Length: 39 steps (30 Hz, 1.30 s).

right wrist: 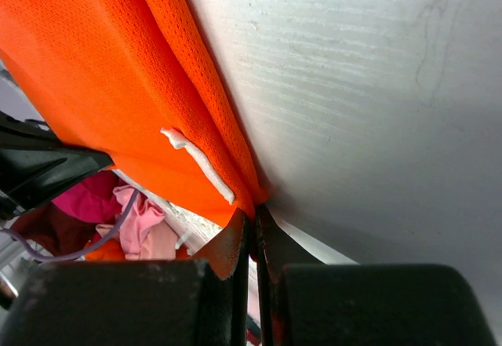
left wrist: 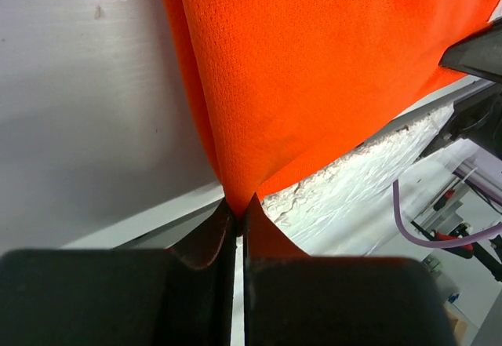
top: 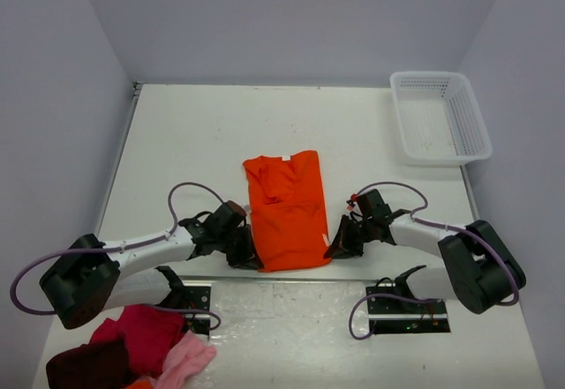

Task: Fold and stack the t-shirts
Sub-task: Grab one side of the 2/3 rectangular tshirt with both arms, then fold the long partially folded tshirt into a neat square

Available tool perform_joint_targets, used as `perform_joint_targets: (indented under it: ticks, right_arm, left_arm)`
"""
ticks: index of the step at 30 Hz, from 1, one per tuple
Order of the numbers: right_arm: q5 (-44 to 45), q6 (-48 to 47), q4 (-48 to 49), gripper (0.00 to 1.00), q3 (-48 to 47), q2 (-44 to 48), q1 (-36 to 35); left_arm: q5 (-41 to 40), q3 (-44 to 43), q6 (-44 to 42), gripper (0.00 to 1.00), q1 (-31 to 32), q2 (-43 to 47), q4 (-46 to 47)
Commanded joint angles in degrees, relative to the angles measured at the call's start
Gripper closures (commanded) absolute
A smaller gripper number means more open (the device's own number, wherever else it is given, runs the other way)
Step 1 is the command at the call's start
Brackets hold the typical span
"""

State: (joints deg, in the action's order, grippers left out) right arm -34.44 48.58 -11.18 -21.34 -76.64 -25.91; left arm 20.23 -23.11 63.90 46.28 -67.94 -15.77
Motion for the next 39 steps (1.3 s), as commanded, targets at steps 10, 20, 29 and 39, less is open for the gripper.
perform_joint_targets:
  ticks: [10,20,29,39]
  right_arm:
    - [13.4,1.8,-18.1,1.00,-3.1,12.4,-9.2]
    - [16.0,0.5,-27.0,1.00,-5.2,18.6,-10.1]
    - [23.2,-5.8,-35.4,1.00,-20.8,16.7,-10.0]
    - [27.2,-13.7,-43.6,1.00,-51.7,-2.3,-6.9]
  left_arm:
    - [-0.5,-2.8,1.2,1.00,0.5,11.1,-14.5]
    - [-1.1,-7.5,0.7,1.00,1.8,14.2,-23.2]
    - [-6.2,-19.5,-1.9,1.00,1.8,9.6,-27.7]
    - [-7.1,-46.2,-17.9,1.00,-12.9,-9.6,-32.0]
